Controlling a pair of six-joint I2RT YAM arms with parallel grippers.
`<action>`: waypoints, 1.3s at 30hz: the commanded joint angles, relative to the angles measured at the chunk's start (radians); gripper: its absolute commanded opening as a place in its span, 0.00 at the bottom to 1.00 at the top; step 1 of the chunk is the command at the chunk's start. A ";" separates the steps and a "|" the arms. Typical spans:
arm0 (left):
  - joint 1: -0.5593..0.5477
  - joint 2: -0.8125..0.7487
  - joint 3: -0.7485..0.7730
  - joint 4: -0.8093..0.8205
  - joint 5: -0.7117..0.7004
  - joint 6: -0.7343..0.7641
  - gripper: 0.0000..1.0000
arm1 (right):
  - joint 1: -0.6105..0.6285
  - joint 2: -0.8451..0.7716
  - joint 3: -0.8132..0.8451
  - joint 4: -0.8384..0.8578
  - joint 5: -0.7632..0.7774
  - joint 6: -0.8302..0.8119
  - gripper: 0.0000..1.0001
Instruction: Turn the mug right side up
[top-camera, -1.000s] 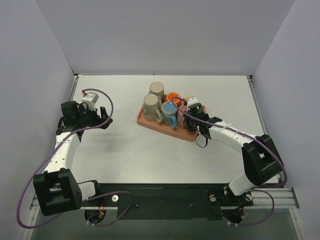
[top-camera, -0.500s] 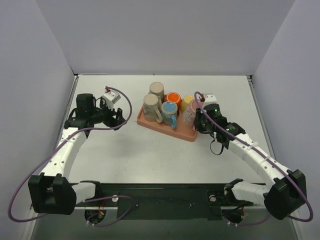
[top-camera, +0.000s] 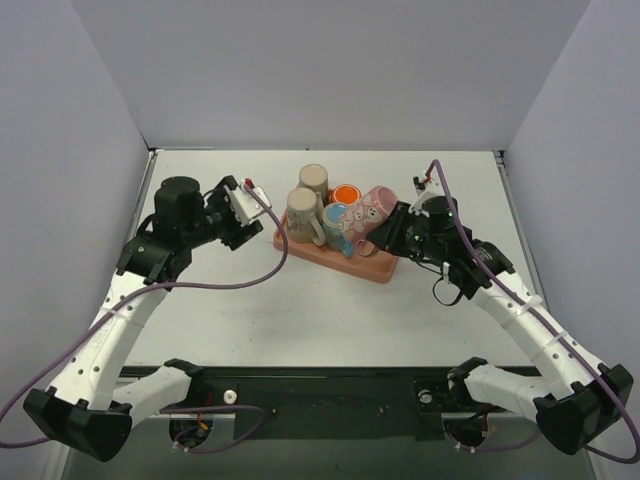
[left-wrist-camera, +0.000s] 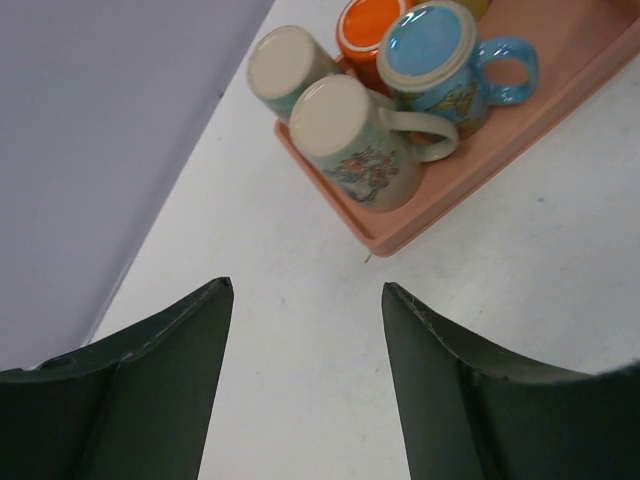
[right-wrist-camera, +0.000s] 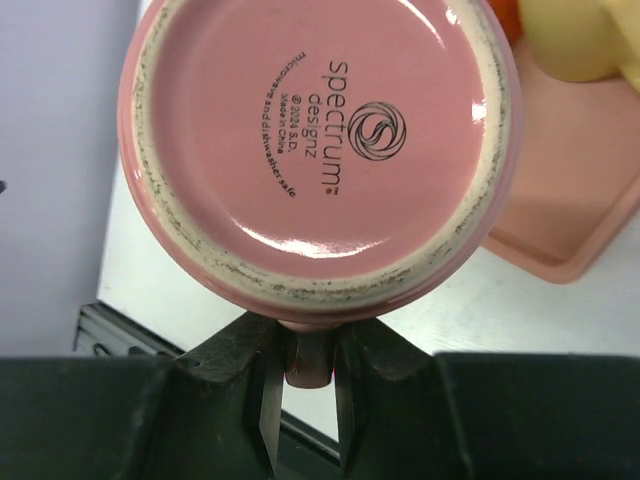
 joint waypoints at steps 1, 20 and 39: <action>0.025 -0.081 0.095 -0.159 -0.147 0.231 0.71 | 0.070 -0.070 0.108 0.103 -0.042 0.101 0.00; 0.164 -0.109 0.168 0.011 0.031 1.004 0.97 | 0.348 0.005 0.218 0.197 0.009 0.098 0.00; 0.023 -0.581 -0.369 0.195 0.467 1.334 0.94 | 0.390 -0.026 0.221 0.390 -0.020 0.162 0.00</action>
